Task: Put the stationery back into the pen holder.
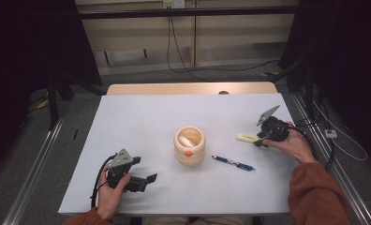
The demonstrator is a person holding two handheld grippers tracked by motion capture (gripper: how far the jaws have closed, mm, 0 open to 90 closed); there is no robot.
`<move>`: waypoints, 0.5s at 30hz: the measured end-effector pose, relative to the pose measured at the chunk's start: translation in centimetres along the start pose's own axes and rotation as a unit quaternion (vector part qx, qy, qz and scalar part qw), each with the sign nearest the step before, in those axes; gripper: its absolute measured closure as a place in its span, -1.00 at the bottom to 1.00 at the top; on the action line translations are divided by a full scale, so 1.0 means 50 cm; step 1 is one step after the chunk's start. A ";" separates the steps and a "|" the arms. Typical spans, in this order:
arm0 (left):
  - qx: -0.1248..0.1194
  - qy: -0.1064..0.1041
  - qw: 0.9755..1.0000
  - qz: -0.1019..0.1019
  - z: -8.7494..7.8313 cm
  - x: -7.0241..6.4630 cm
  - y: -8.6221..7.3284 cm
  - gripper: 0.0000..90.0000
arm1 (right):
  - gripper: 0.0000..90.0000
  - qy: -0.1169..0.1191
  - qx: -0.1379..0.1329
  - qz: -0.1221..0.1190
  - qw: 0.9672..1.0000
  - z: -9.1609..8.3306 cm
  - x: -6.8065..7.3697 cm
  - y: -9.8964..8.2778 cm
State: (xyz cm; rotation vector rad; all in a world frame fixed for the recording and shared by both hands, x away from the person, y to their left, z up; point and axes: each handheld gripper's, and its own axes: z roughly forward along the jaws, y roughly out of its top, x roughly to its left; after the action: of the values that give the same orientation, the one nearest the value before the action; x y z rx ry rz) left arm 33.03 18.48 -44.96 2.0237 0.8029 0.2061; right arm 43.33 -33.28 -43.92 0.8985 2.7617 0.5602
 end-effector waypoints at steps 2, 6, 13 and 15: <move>-0.001 0.000 1.000 -0.001 0.000 -0.001 0.000 -0.86 | 0.39 0.000 0.008 -0.011 1.000 0.001 0.003 0.004; 0.000 -0.001 1.000 0.001 0.000 -0.001 0.000 -0.86 | 0.49 0.004 0.012 -0.014 1.000 0.001 0.005 0.005; 0.000 -0.001 1.000 -0.002 0.000 0.000 0.000 -0.86 | 0.51 0.003 0.005 0.000 1.000 -0.001 0.006 0.001; 0.000 0.000 1.000 -0.002 0.000 0.000 0.000 -0.86 | 0.51 -0.003 0.008 -0.003 1.000 -0.001 0.009 0.004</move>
State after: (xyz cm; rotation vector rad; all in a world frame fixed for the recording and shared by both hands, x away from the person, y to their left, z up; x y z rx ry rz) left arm 33.04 18.50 -44.97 2.0221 0.8076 0.2045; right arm 43.05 -32.91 -43.81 0.8935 2.7665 0.5340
